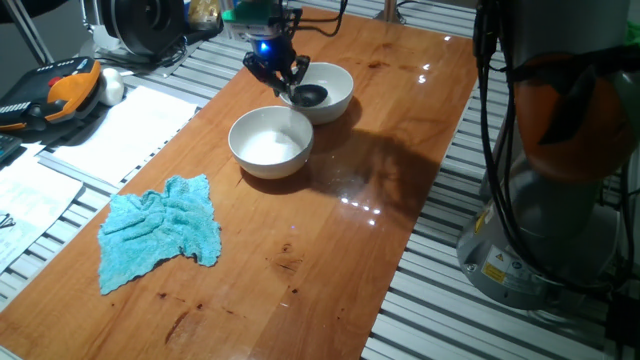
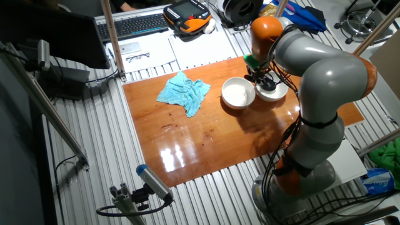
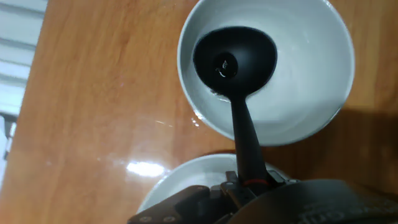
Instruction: Scoop water with a large spoon from one bowl to another
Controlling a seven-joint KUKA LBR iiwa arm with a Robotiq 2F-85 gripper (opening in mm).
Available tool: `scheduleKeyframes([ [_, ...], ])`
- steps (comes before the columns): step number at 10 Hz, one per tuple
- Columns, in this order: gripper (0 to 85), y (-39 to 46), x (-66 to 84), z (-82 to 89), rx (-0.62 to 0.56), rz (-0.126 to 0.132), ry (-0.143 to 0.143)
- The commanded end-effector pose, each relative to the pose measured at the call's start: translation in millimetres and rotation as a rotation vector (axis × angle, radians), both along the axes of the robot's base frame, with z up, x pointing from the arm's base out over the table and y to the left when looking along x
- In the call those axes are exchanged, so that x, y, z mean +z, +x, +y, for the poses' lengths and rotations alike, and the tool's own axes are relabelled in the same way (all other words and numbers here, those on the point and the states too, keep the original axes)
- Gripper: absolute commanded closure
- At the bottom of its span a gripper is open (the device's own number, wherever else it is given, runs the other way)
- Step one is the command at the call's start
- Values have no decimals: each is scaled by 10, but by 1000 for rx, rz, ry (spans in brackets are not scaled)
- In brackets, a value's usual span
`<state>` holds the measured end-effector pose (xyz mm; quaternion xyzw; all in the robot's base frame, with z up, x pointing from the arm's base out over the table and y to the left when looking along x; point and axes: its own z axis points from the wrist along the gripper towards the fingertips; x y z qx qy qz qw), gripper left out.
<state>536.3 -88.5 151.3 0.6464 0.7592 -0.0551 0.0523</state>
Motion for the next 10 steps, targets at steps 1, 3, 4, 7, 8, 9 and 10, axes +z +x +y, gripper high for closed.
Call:
scheduleKeyframes([
  [1, 850, 13, -12, -8, -146, -5, 8],
  [3, 850, 22, -10, -15, -214, -16, 29],
  [4, 850, 24, 1, -21, -247, -14, 40],
  [7, 850, 48, 3, -28, -305, 3, 17],
  [8, 850, 74, -13, -16, -318, 6, 8],
  [9, 850, 106, -32, -7, -325, 7, 1],
  [10, 850, 122, -38, -11, -326, 11, -2],
])
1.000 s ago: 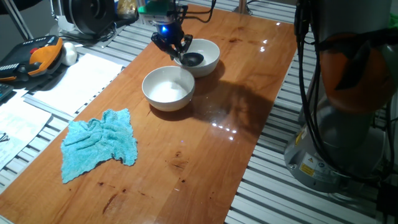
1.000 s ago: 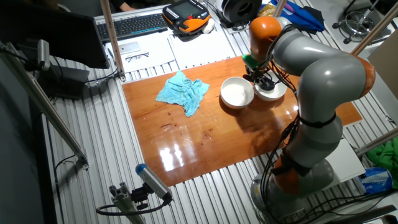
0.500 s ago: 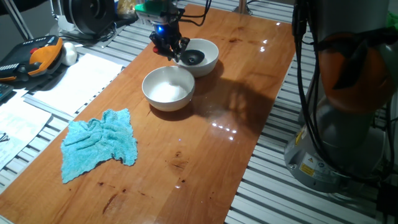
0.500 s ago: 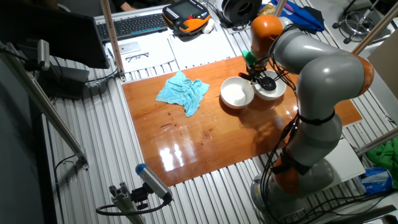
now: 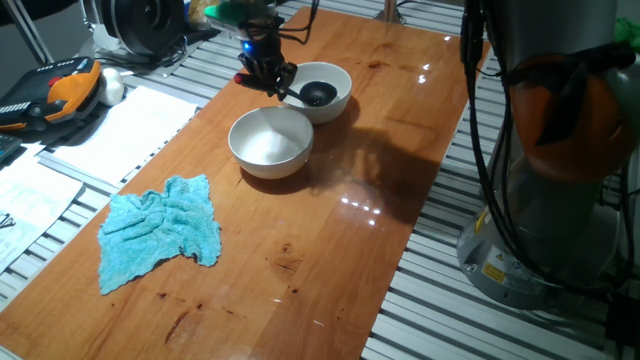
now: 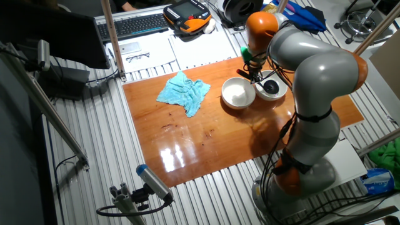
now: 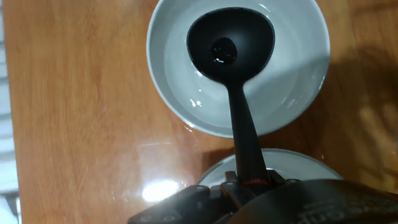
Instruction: Scoop water with a large spoon from one bowl to another
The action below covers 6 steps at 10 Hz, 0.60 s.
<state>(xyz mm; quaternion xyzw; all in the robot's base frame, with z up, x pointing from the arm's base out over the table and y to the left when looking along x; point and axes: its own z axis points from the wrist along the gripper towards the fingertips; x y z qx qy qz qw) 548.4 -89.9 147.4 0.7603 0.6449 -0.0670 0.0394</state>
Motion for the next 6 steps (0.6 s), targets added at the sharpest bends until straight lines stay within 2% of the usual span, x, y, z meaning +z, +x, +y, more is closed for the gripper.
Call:
scheduleKeyframes([
  [1, 850, 7, -3, -3, -1, 2, 0],
  [2, 850, 15, -10, -2, -1, 3, 0],
  [6, 850, 80, -116, -22, 12, 0, -32],
])
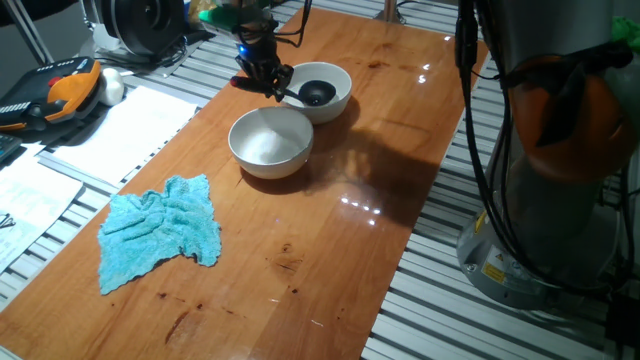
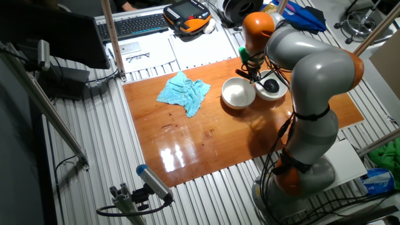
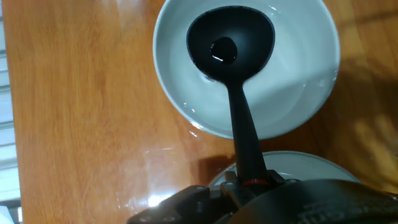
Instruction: Scoop water with a large spoon from one bowl to another
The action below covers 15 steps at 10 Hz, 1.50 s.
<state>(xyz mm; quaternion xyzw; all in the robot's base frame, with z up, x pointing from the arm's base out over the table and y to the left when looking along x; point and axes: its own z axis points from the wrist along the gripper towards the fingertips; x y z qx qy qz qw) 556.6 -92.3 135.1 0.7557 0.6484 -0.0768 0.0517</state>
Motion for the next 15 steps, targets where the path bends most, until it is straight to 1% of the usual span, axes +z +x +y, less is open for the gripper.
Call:
scheduleKeyframes([
  [1, 850, 11, -36, -13, 2, -4, 2],
  [2, 850, 14, -60, -22, 3, -3, 6],
  [4, 850, -8, -61, -47, 12, -20, 17],
  [7, 850, -14, -58, -52, 21, -36, 30],
  [9, 850, -7, -68, -45, 26, -48, 30],
  [11, 850, 0, -77, -42, 33, -53, 29],
  [12, 680, 0, -75, -40, 38, -53, 26],
  [15, 680, -3, -78, -45, 44, -63, 32],
])
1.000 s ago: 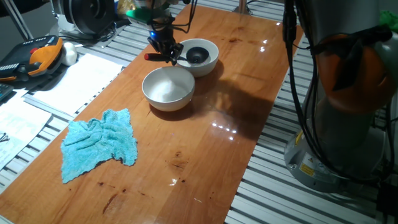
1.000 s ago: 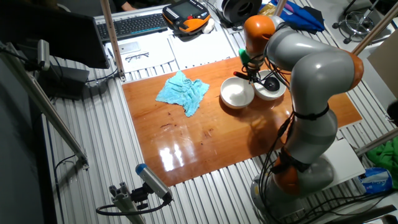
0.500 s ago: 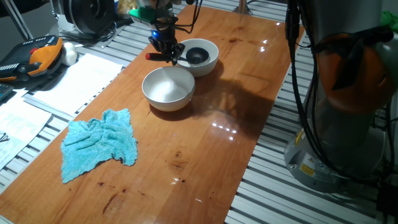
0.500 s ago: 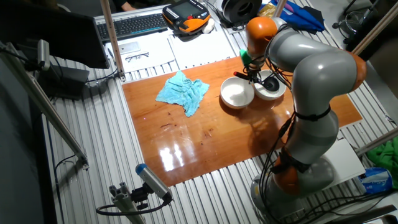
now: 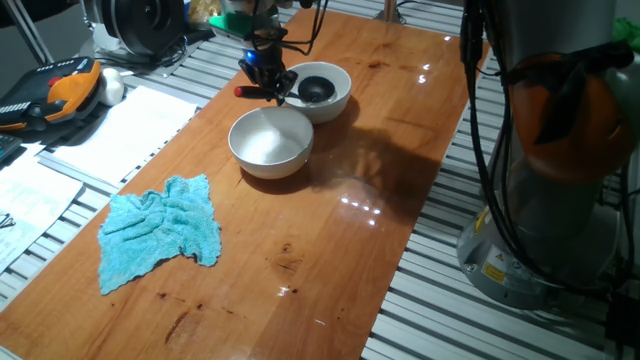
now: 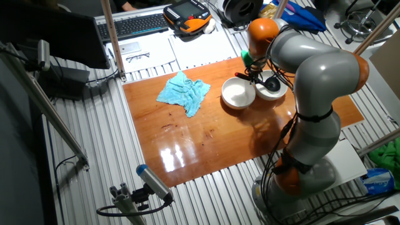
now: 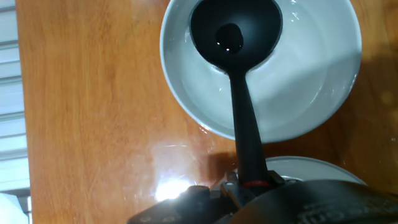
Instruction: Scoop water with a large spoon from one bowl to another
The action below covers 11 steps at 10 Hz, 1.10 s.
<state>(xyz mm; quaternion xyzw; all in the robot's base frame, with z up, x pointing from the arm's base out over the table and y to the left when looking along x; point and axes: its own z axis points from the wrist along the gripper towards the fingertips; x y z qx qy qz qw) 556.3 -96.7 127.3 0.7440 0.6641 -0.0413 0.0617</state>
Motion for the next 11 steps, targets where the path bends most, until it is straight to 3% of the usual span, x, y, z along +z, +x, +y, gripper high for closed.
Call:
scheduleKeyframes([
  [1, 510, -1, 1, -1, 1, -5, 0],
  [6, 510, -19, 14, -11, 20, -17, -4],
  [8, 510, -56, 96, -8, 51, -18, 0],
  [10, 510, -113, 254, 33, 93, 9, 24],
  [11, 510, -167, 350, 45, 138, 21, 51],
])
